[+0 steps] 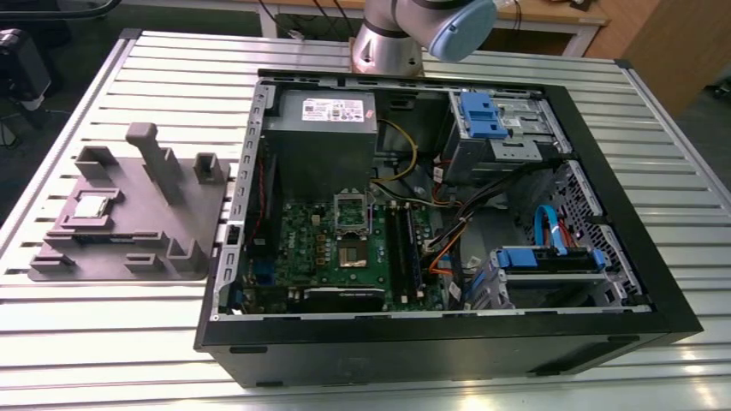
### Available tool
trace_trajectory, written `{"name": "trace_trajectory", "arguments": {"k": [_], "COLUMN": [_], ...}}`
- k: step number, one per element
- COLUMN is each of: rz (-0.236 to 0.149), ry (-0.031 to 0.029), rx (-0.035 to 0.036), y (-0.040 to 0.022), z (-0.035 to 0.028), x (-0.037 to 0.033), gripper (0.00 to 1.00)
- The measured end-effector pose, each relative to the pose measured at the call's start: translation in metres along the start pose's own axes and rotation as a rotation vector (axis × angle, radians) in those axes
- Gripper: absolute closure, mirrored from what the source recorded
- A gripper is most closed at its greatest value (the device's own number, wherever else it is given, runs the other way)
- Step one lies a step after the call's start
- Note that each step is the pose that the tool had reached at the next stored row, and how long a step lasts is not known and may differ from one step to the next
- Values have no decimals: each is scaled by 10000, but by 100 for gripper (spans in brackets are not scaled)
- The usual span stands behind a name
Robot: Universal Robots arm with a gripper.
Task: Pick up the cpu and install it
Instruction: 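Pick up the cpu and move it towards the insertion slot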
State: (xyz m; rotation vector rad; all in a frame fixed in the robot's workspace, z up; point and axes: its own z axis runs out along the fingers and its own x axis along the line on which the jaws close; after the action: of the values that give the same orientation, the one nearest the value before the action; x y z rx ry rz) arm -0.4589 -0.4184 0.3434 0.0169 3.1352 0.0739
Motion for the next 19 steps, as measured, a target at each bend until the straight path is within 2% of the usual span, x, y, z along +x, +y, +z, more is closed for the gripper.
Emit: {"name": "trace_trajectory", "arguments": {"k": [9, 11, 19], "rz": [0, 0, 0], "ry": [0, 0, 1], "rx": [-8, -26, -26], "y": [-1, -5, -5], "z": [19, 92, 92], "x": [0, 0, 0], "gripper": [35, 35, 35]}}
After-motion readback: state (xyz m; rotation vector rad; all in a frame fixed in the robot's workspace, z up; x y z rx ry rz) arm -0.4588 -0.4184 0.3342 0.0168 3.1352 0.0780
